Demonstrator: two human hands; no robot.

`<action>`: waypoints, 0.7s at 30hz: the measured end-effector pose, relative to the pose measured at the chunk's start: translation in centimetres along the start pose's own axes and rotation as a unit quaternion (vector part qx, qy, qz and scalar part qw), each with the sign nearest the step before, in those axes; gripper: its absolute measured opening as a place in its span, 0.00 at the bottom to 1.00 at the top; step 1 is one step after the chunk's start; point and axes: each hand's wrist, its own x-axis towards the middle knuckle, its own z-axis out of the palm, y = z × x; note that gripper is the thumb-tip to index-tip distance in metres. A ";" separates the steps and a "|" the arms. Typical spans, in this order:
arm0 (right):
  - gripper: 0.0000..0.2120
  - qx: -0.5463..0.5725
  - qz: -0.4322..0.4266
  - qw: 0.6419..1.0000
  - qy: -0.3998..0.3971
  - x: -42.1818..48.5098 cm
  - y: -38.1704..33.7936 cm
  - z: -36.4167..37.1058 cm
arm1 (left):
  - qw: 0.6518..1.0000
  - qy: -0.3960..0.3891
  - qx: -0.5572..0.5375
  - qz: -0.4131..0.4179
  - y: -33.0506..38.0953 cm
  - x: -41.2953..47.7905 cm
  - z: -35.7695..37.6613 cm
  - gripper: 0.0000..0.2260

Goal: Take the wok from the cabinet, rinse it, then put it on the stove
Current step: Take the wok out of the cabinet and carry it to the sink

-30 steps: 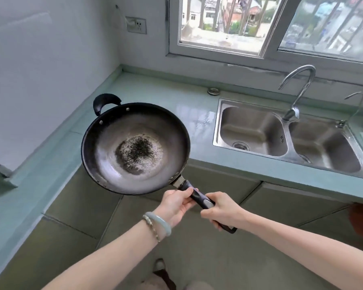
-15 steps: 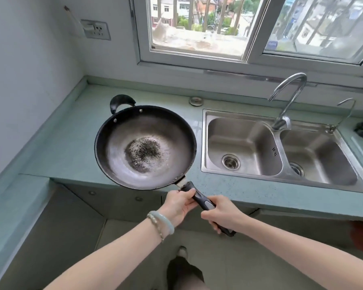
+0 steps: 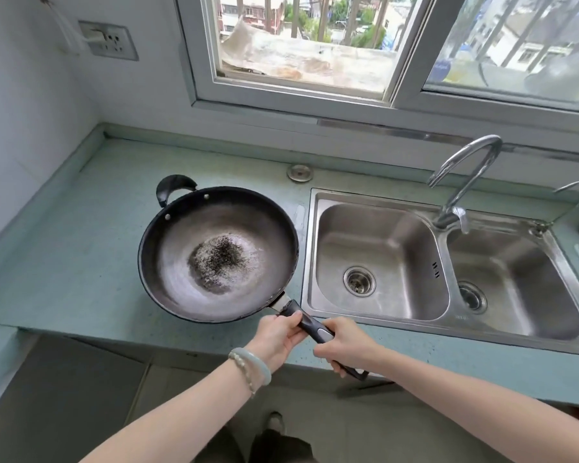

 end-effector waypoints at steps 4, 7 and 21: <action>0.07 0.002 -0.006 1.000 -0.002 1.0 0.0 -0.5 | 1.000 0.013 0.000 -0.011 0.3 1.3 0.1 0.05; 0.07 -0.003 -0.006 1.000 -0.003 1.7 0.1 -0.5 | 1.000 0.011 0.002 -0.021 0.6 2.0 -0.3 0.04; 0.06 -0.032 -0.002 0.999 -0.010 2.7 1.1 -0.3 | 0.998 0.014 -0.010 -0.058 0.3 3.4 -0.7 0.05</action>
